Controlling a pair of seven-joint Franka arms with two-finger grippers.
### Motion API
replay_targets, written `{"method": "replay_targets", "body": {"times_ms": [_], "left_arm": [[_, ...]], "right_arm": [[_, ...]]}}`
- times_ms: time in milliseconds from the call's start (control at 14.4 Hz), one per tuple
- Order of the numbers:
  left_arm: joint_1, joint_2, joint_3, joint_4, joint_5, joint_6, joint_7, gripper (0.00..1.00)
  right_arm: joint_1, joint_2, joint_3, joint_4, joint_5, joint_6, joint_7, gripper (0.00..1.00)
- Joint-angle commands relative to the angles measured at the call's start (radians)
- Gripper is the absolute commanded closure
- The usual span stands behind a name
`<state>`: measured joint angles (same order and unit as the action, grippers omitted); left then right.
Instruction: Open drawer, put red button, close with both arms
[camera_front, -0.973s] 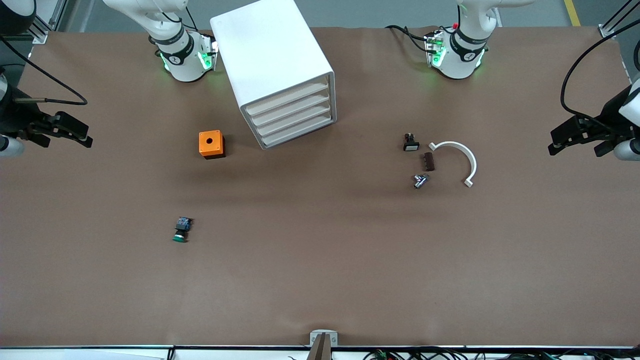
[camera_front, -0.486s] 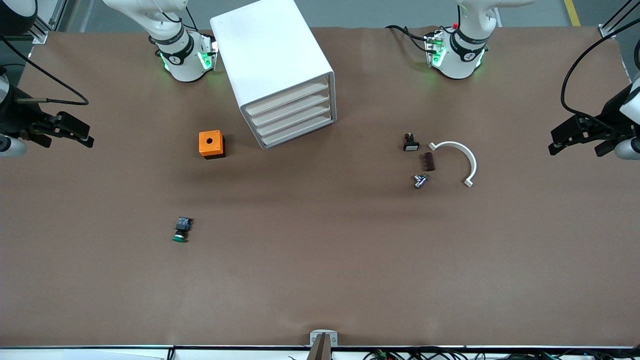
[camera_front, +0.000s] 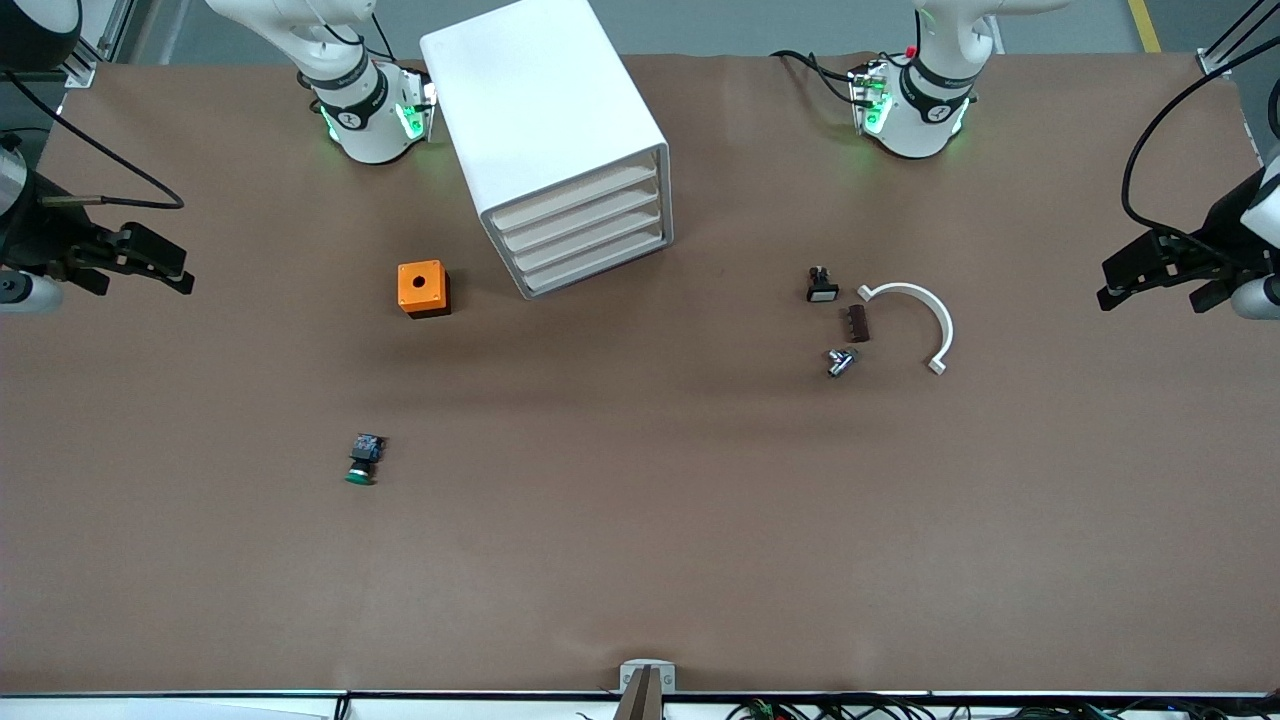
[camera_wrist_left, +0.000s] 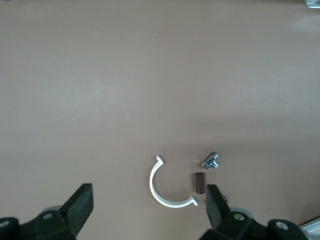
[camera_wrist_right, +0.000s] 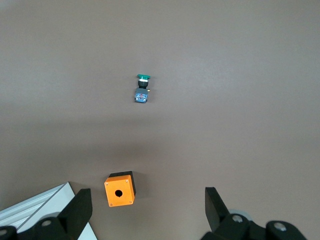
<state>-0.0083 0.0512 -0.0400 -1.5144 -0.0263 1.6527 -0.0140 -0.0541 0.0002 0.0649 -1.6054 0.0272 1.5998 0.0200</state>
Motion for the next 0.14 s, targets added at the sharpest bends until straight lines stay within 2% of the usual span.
{"method": "replay_targets", "body": {"times_ms": [0, 69], "left_arm": [[0.005, -0.004, -0.011, 0.013, 0.003, -0.007, -0.014, 0.01], [0.004, -0.004, -0.011, 0.011, 0.003, -0.007, -0.015, 0.01]], "right_arm": [[-0.003, -0.04, 0.004, -0.037, 0.014, 0.006, -0.012, 0.0], [-0.001, -0.042, 0.006, -0.041, 0.014, 0.006, -0.012, 0.0]]}}
